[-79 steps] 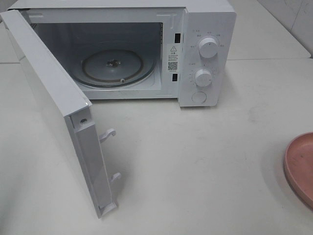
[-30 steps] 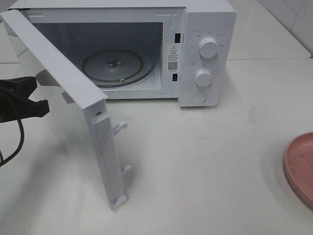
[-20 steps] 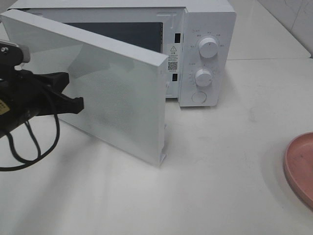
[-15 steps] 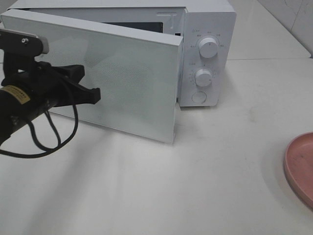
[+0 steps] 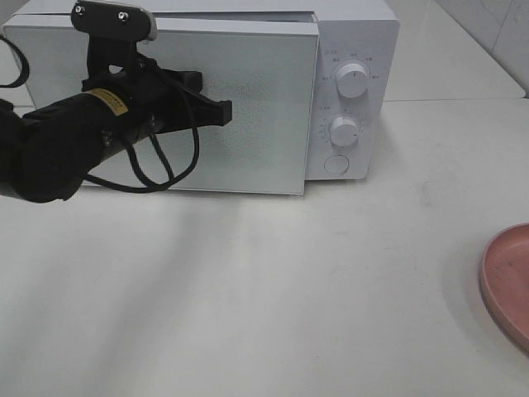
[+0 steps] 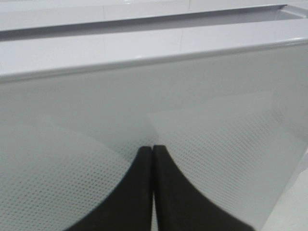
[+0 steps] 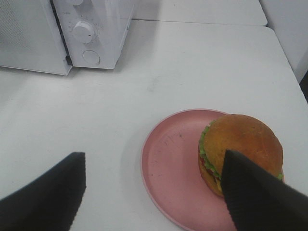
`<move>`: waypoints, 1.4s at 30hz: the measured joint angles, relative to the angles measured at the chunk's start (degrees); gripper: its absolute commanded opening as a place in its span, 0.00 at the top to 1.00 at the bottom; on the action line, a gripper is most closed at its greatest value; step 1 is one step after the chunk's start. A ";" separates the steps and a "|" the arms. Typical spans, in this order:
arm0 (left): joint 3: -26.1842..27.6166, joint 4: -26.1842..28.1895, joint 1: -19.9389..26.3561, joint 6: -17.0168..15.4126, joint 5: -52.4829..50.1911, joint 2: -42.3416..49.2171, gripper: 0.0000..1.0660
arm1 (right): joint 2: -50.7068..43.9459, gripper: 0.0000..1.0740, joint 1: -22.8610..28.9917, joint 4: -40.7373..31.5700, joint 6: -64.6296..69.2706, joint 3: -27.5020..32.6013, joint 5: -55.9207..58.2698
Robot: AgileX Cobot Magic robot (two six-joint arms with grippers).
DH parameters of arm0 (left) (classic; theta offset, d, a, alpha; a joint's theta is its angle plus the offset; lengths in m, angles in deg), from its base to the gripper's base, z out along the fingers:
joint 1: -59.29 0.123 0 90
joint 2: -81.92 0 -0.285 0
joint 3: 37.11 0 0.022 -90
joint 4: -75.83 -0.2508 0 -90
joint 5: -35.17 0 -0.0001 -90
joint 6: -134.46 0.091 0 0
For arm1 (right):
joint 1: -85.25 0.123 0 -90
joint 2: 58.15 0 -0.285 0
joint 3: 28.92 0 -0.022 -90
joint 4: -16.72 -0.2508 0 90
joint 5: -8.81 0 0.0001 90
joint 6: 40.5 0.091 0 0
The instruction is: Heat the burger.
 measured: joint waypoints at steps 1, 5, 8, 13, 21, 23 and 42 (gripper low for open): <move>1.83 0.74 -0.23 0.00 1.32 -0.92 1.00 | 0.00 0.30 0.00 0.00 0.00 0.00 0.00; 4.07 0.74 -0.69 0.00 4.01 -2.23 1.00 | 0.00 0.30 0.00 0.00 0.00 0.00 0.00; 6.25 1.49 -1.20 0.23 5.67 -4.24 1.00 | 0.00 0.30 0.00 0.00 0.00 0.00 0.00; 10.37 5.73 -1.38 3.72 10.43 -6.36 1.00 | 0.00 0.30 0.00 0.00 0.00 0.00 0.00; 13.98 10.14 -1.72 8.59 19.02 -6.70 1.00 | 0.00 0.30 0.00 0.00 0.00 0.00 0.00; 14.09 10.54 -1.72 8.71 20.11 -6.42 1.00 | 0.00 0.30 0.00 0.00 0.00 0.00 0.00; 14.90 9.34 -1.09 8.88 69.21 3.09 0.07 | 0.00 0.30 0.00 0.00 0.00 0.00 0.00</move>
